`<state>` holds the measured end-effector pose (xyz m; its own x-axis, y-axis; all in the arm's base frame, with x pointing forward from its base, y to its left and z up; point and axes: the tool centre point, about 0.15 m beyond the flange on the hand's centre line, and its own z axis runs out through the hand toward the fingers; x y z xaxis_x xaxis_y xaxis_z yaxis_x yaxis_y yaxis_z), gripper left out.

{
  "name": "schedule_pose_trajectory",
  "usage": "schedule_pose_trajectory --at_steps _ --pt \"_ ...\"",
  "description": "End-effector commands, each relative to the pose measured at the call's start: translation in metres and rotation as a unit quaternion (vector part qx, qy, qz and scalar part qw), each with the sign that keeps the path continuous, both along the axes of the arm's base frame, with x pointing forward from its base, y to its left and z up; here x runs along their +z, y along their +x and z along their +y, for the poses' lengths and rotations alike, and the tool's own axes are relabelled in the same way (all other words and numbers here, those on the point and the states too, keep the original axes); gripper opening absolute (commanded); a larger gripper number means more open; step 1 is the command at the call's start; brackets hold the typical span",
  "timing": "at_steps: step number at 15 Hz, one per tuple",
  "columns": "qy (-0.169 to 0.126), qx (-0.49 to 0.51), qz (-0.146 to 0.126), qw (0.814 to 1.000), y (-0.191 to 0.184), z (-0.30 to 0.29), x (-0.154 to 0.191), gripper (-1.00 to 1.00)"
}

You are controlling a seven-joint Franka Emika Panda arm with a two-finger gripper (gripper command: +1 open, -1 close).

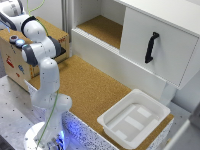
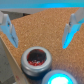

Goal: Switch off the red light

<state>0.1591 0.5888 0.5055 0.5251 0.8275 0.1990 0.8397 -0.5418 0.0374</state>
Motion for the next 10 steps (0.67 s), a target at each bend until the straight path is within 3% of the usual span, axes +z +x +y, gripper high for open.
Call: schedule_pose_trajectory --at_steps 1,6,10 --pt "-0.062 -0.03 0.031 0.997 0.009 0.02 0.003 -1.0" --pt "-0.063 -0.016 0.035 0.997 0.008 0.024 -0.001 -1.0" --pt "-0.072 -0.003 0.055 0.996 0.016 0.031 -0.018 -1.0"
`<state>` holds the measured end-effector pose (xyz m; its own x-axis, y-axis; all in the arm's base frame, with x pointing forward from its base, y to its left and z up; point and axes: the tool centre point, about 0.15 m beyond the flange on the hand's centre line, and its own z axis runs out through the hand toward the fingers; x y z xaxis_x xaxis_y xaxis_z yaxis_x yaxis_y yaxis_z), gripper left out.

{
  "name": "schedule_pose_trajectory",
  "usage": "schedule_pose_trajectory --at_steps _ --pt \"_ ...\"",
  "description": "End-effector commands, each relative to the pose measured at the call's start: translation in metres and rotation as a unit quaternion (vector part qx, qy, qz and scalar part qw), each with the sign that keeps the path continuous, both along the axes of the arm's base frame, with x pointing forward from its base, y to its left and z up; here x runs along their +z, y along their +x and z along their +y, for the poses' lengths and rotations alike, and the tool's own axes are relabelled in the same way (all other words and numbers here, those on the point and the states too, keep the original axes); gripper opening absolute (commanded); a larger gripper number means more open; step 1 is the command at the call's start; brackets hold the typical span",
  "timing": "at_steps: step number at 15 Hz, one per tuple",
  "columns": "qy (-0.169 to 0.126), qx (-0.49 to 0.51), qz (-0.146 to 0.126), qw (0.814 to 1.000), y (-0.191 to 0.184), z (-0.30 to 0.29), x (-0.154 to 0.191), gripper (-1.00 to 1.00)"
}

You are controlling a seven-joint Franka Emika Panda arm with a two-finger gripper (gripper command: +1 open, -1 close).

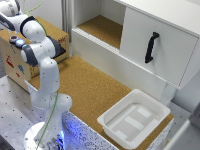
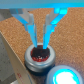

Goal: Switch off the red light

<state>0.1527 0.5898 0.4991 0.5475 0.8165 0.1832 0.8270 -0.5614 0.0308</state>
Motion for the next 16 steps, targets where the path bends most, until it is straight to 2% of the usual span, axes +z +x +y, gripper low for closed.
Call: schedule_pose_trajectory --at_steps 1,5,7,10,11,13,15,16 --pt "-0.067 0.01 0.055 0.996 0.023 0.031 -0.015 -1.0" --pt "-0.073 0.011 0.071 0.995 0.031 0.037 -0.035 -1.0" --pt "-0.087 0.014 0.076 0.993 0.036 0.043 -0.053 -1.0" --pt "-0.088 0.017 0.076 0.993 0.035 0.039 -0.051 -1.0" --pt "-0.085 0.016 0.065 0.994 0.031 0.034 -0.039 -1.0" --pt "-0.088 0.022 0.01 0.996 0.014 0.027 -0.004 -1.0" --pt "-0.08 0.02 -0.015 0.996 0.005 0.018 0.023 -1.0" --pt "-0.077 0.013 -0.016 0.997 0.007 0.014 0.025 -1.0"
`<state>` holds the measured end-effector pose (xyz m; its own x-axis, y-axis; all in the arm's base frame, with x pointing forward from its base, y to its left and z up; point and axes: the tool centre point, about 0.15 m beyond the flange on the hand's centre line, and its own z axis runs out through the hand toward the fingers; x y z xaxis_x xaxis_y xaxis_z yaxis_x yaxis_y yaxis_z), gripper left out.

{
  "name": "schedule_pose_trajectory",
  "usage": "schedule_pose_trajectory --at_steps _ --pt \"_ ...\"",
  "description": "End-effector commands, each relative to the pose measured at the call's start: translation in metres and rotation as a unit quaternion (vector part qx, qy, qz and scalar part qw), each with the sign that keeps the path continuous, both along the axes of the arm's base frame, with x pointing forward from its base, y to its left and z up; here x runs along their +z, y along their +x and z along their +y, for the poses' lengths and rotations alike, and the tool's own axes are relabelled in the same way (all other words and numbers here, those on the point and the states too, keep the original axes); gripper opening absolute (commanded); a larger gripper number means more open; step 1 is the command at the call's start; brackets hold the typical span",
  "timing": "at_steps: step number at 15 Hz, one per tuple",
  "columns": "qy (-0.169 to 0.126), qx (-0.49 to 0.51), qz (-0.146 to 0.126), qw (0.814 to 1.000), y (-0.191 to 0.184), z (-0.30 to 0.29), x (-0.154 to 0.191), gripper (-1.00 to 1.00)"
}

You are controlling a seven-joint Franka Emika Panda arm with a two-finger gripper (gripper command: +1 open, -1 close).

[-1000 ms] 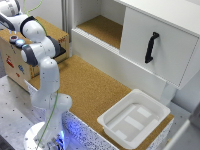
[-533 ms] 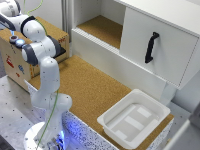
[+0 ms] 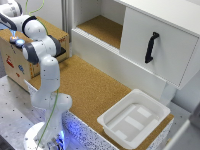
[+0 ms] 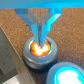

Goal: Switch off the red light

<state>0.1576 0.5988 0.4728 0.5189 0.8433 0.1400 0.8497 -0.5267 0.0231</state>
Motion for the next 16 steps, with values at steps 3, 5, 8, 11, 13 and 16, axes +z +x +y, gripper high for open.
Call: schedule_pose_trajectory --at_steps 3,5,8,11,13,16 --pt "-0.058 -0.045 -0.033 0.997 0.03 -0.005 0.039 1.0" --pt "-0.043 -0.077 -0.033 0.996 0.051 -0.017 0.034 1.0" --pt "-0.024 -0.122 -0.032 0.992 0.074 -0.044 0.03 1.0" --pt "-0.013 -0.187 -0.028 0.982 0.102 -0.091 0.024 1.0" --pt "-0.002 -0.235 -0.026 0.972 0.118 -0.124 0.023 1.0" --pt "0.002 -0.311 -0.02 0.95 0.131 -0.18 0.014 1.0"
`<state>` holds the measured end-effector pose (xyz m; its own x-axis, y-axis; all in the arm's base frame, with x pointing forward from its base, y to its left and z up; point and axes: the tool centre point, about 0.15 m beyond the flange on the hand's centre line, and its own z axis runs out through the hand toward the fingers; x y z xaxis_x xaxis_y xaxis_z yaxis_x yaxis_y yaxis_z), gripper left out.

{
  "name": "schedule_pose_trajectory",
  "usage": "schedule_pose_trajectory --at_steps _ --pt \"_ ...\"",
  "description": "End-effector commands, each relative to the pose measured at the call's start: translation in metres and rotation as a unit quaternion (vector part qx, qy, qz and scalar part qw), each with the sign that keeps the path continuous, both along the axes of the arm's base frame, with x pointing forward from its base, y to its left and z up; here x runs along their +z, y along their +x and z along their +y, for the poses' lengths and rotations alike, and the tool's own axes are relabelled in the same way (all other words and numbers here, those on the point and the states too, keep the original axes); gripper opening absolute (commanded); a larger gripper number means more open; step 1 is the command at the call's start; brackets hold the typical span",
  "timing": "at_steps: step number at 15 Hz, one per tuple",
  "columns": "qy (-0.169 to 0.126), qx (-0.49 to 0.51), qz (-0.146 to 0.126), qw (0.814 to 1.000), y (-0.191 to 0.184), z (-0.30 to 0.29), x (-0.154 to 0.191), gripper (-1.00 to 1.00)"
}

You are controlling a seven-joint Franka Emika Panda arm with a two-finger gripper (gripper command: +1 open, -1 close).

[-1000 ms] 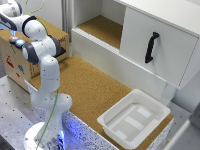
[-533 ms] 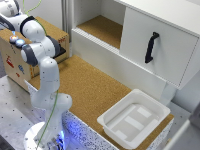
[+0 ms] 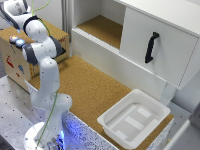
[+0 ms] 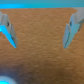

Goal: Switch off the red light

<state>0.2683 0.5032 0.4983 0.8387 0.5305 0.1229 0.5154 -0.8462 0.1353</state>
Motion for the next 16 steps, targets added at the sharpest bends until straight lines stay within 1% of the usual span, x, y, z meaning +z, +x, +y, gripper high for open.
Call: schedule_pose_trajectory --at_steps 1,3,6,7,8,9,11,13,15,16 --pt "0.062 -0.109 0.003 0.992 0.022 -0.104 -0.015 1.0" --pt "0.08 -0.169 0.012 0.982 0.024 -0.143 -0.027 1.0" --pt "0.101 -0.231 0.018 0.968 0.022 -0.174 -0.049 1.0" --pt "0.112 -0.24 0.028 0.964 0.021 -0.179 -0.059 1.0" --pt "0.113 -0.24 0.03 0.964 0.019 -0.181 -0.065 1.0" --pt "0.125 -0.248 0.029 0.96 0.016 -0.185 -0.071 1.0" --pt "0.141 -0.249 0.027 0.958 0.014 -0.187 -0.079 1.0" --pt "0.136 -0.247 0.029 0.959 0.017 -0.185 -0.089 1.0" --pt "0.138 -0.243 0.027 0.96 0.022 -0.182 -0.096 1.0" --pt "0.134 -0.238 0.034 0.961 0.025 -0.18 -0.102 1.0"
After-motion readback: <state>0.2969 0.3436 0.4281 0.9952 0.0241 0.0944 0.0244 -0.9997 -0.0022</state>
